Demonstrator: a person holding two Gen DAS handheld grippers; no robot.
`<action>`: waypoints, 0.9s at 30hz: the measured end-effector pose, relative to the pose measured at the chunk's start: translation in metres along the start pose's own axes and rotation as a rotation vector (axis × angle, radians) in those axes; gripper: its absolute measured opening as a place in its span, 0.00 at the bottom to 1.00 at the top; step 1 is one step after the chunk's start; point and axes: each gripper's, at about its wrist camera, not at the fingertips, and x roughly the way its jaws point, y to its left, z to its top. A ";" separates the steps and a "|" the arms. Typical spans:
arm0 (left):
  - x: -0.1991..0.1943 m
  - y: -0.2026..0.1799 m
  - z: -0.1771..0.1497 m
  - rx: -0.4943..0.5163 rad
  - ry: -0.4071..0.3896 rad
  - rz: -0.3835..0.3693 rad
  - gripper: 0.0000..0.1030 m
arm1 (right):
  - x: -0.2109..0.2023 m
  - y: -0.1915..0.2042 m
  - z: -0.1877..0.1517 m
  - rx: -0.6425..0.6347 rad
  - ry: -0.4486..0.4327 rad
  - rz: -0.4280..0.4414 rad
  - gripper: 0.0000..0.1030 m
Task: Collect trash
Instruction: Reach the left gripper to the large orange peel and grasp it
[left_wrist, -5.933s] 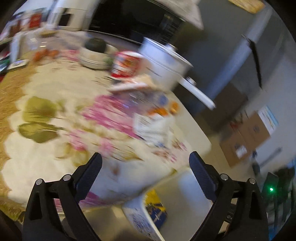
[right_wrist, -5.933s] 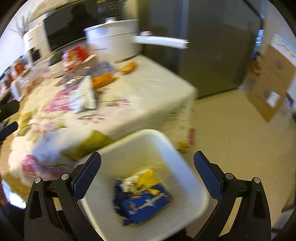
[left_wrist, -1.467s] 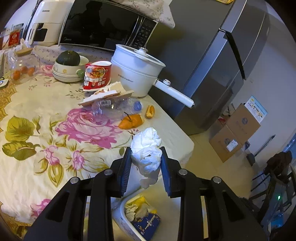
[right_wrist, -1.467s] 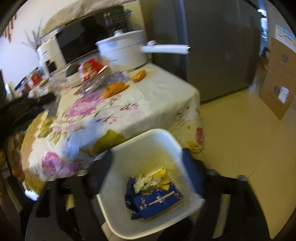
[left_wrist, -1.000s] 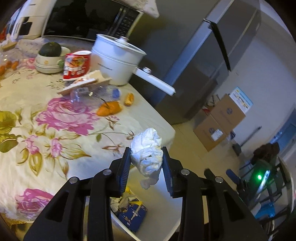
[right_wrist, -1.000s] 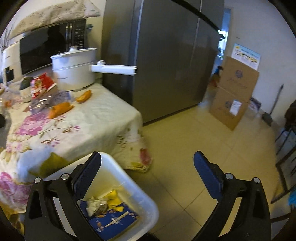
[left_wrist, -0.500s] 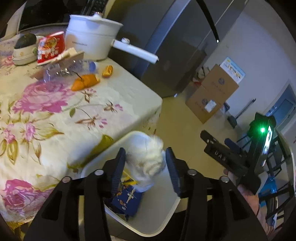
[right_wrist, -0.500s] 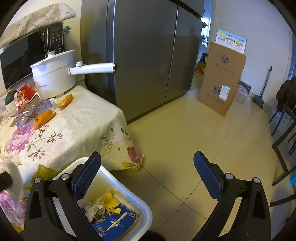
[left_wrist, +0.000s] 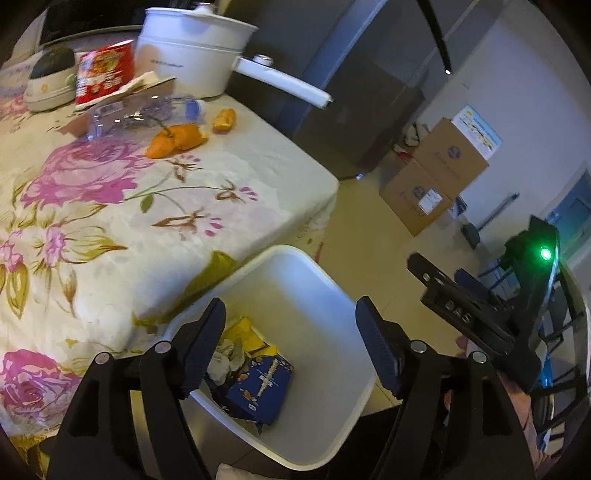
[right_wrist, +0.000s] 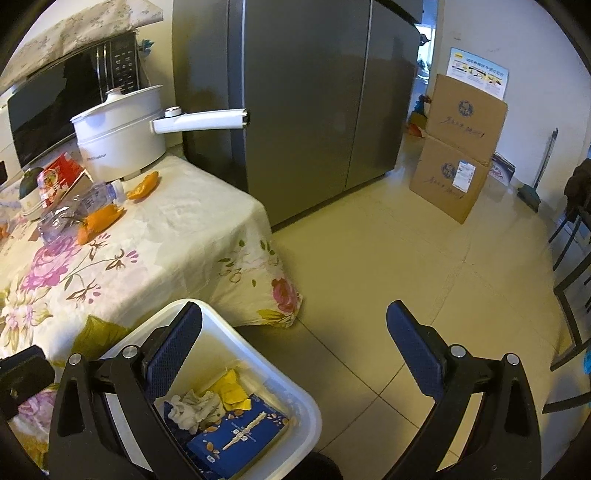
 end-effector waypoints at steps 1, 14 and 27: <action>-0.001 0.005 0.003 -0.018 -0.006 0.009 0.71 | 0.000 0.003 0.001 -0.008 0.005 0.010 0.93; 0.000 0.070 0.079 -0.199 -0.132 0.087 0.71 | 0.000 0.072 0.068 -0.141 -0.058 0.106 0.93; 0.078 0.117 0.136 -0.332 -0.171 0.133 0.55 | 0.042 0.055 0.077 -0.033 0.017 0.129 0.93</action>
